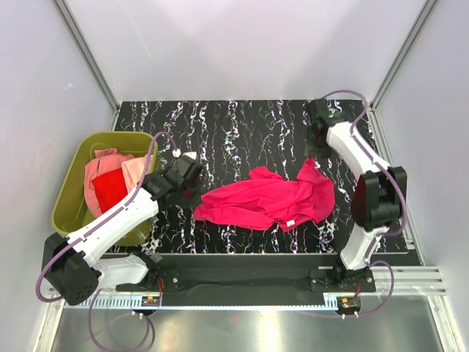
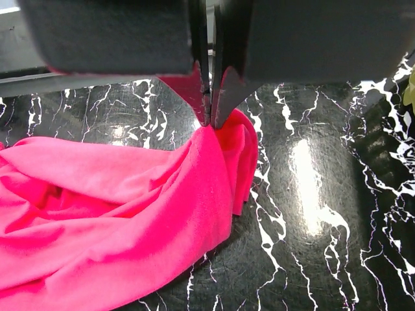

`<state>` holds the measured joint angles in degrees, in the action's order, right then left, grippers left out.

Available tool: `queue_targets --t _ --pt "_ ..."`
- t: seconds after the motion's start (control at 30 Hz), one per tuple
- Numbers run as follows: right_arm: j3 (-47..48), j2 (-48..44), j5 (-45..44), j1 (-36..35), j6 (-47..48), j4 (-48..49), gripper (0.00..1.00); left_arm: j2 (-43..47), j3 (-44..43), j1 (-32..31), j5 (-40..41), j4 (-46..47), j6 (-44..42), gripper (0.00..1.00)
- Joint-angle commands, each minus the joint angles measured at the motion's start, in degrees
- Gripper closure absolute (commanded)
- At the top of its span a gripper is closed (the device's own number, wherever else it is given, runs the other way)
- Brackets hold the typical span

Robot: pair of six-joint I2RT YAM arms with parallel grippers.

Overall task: Fold and stack the t-shirts
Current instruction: Flatten the tshirt out

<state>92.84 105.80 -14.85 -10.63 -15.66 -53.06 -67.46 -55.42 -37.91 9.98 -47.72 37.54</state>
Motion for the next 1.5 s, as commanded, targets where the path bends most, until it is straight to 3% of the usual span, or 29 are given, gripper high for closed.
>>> queue_targets --t 0.0,0.2,0.53,0.8,0.97,1.03,1.07,1.3,1.43,1.47 --pt "-7.37 -6.48 -2.46 -8.07 2.9 4.25 0.52 0.84 -0.3 -0.15 -1.45 4.39 0.08 1.0" --pt "-9.6 -0.34 -6.59 -15.2 13.01 5.77 0.54 1.28 -0.22 -0.15 -2.16 5.01 -0.27 1.0" --pt "-13.03 4.42 -11.25 -16.79 22.86 11.04 0.54 2.69 0.49 -0.15 -2.15 5.1 -0.45 1.0" --pt "-14.35 7.4 -15.99 -17.67 24.89 12.27 0.55 2.69 0.75 -0.15 -2.86 5.54 -0.19 1.0" --pt "-14.62 7.23 -18.81 -18.02 25.59 15.52 0.69 2.86 1.19 -0.15 -2.6 5.8 -0.01 1.0" --pt "-14.62 6.53 -23.36 -18.11 26.03 17.19 0.8 2.95 1.45 -0.15 -2.25 5.63 -0.01 1.0" --pt "-14.18 5.31 -25.12 -18.11 26.03 17.72 0.9 2.95 1.45 -0.15 -1.63 5.02 -0.18 1.0" --pt "3.18 -2.08 -32.33 -15.66 27.69 12.19 1.0 3.13 -7.48 0.29 13.98 -2.89 -3.61 1.0" --pt "16.38 -1.57 -33.84 -12.32 32.7 15.7 1.0 0.5 -17.25 4.32 14.81 -3.17 -7.47 1.0" --pt "23.55 -0.95 -34.1 -11.44 33.84 17.01 1.0 -0.47 -19.44 5.9 14.29 -2.99 -8.96 1.0"
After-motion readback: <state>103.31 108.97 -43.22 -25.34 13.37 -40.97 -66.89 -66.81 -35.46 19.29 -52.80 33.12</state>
